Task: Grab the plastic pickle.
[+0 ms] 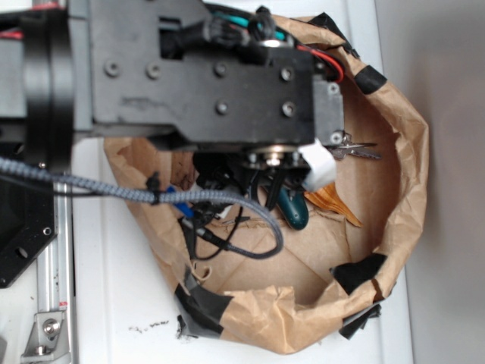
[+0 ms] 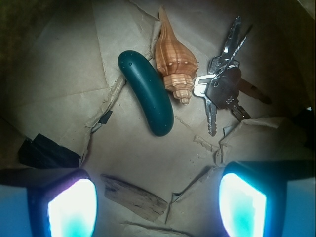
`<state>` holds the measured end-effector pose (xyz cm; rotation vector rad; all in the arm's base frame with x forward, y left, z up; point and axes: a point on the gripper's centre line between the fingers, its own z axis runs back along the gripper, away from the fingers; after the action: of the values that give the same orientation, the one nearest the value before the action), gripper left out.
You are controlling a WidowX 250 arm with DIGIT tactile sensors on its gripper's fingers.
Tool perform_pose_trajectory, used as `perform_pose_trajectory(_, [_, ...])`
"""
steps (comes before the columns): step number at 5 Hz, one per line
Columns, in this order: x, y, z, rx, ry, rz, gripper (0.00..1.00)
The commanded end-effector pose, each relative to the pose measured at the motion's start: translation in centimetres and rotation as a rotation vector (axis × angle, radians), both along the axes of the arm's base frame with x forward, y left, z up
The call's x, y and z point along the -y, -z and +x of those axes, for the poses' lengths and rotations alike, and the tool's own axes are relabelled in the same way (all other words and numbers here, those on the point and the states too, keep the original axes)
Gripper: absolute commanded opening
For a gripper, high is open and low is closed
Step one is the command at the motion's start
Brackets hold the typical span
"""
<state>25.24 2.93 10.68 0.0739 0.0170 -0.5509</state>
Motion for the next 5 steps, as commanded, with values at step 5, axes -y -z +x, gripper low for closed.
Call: perform_pose_trajectory(5, [7.2,6.1,3.6,0.112,0.321,-0.061,1.0])
